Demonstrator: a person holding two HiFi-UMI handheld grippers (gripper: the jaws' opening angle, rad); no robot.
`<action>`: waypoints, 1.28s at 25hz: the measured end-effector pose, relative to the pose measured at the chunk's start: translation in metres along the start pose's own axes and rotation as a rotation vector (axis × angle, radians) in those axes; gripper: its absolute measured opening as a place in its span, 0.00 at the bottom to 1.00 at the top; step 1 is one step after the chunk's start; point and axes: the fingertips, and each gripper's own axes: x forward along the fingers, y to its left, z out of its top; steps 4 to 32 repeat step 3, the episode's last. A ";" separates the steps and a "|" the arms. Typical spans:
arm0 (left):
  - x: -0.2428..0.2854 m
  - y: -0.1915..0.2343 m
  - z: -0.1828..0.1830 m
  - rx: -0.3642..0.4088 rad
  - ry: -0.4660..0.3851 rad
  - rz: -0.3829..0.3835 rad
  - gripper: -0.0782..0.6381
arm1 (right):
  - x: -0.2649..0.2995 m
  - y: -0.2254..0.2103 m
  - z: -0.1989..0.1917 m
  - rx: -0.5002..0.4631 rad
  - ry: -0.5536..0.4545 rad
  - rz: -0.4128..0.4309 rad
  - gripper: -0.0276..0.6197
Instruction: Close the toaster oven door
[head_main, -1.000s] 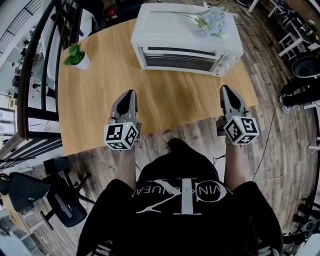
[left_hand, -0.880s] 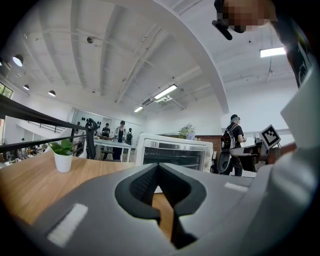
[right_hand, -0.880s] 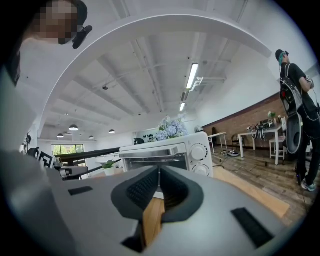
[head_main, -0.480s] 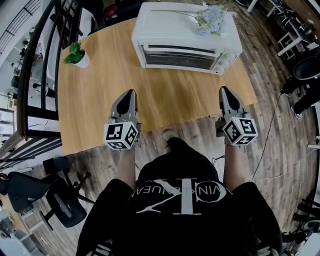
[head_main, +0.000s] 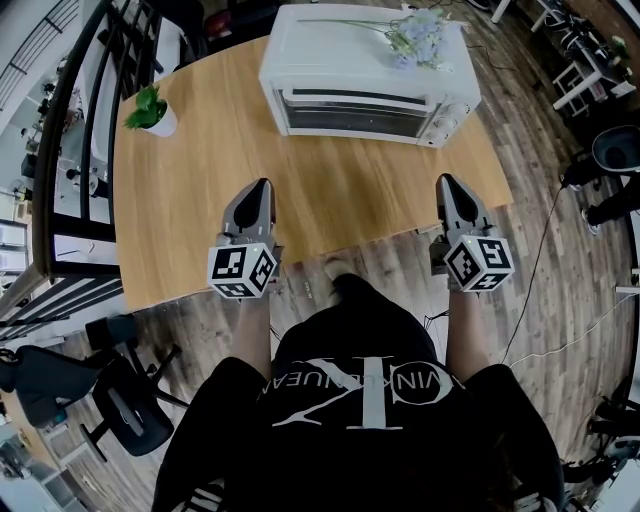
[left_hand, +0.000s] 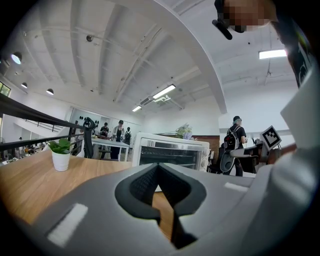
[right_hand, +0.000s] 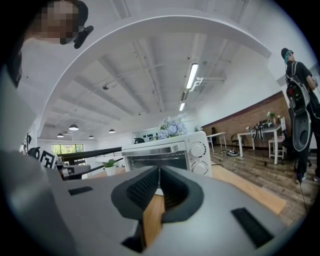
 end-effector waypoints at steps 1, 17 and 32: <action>0.000 0.000 0.000 0.001 0.000 0.000 0.12 | 0.000 0.000 0.000 0.001 0.000 0.000 0.08; 0.000 -0.001 0.000 0.002 0.001 0.000 0.12 | -0.001 -0.001 -0.001 0.003 0.001 0.000 0.08; 0.000 -0.001 0.000 0.002 0.001 0.000 0.12 | -0.001 -0.001 -0.001 0.003 0.001 0.000 0.08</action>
